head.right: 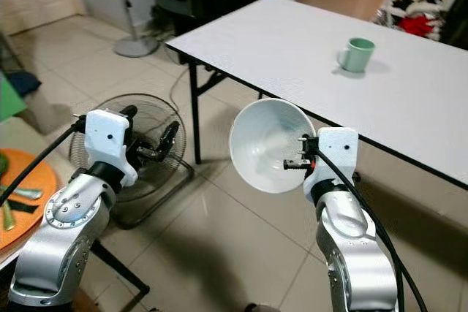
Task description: Setting the table
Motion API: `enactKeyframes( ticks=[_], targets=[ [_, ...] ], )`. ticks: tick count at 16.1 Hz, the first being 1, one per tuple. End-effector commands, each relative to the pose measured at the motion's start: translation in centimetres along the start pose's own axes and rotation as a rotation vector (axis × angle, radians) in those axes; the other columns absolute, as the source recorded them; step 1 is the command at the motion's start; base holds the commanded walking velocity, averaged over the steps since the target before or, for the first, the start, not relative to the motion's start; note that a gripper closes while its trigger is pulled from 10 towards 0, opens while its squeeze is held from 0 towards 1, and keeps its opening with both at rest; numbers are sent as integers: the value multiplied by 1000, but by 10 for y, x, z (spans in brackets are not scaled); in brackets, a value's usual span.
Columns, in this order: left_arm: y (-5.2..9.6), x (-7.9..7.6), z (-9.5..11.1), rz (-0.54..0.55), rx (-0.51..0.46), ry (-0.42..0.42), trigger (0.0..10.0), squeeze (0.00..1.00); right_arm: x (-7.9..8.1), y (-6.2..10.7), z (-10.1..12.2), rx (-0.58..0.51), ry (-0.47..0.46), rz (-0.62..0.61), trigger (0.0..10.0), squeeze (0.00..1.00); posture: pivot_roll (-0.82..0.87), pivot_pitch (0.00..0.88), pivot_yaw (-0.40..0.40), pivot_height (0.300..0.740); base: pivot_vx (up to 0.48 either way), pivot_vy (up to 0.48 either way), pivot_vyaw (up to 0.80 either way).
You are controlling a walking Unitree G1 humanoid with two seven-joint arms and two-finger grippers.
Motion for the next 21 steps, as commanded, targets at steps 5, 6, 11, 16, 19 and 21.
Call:
enactKeyframes(
  ticks=[5,6,11,16,19,21],
  targets=[
    [1,4,2,9,-4,-9,10000,0,-5,-4,18,-99,-140,6,10000,0,96,0,19,740,0,0,0],
    [2,4,2,8,-4,-8,10000,0,-4,-4,16,-83,-150,17,10000,0,95,0,18,740,0,0,0],
    [2,4,2,9,-4,2,10000,0,9,-4,11,-70,-118,92,10000,0,99,0,15,740,168,0,0],
    [2,4,2,14,-4,8,10000,0,13,-5,12,-62,-133,134,10000,0,95,0,10,740,305,0,-320],
    [2,5,1,15,-4,8,10000,0,14,-5,14,-72,-123,137,10000,0,94,0,9,740,304,0,0],
    [2,5,1,16,-3,9,10000,0,14,-5,13,-71,-116,140,10000,0,93,0,7,740,304,0,0]
  ],
)
Point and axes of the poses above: a point about 5 cm out from each wrist's last joint towards the gripper, its own y axis pointing back from the gripper into the wrist, its own z axis along the axis of the wrist's last joint, x = y × z, the point moved 4 cm from there along -y, pointing out of the wrist towards the gripper, and after that the axes turned 6 degrees about y, right-handed, at the moved point
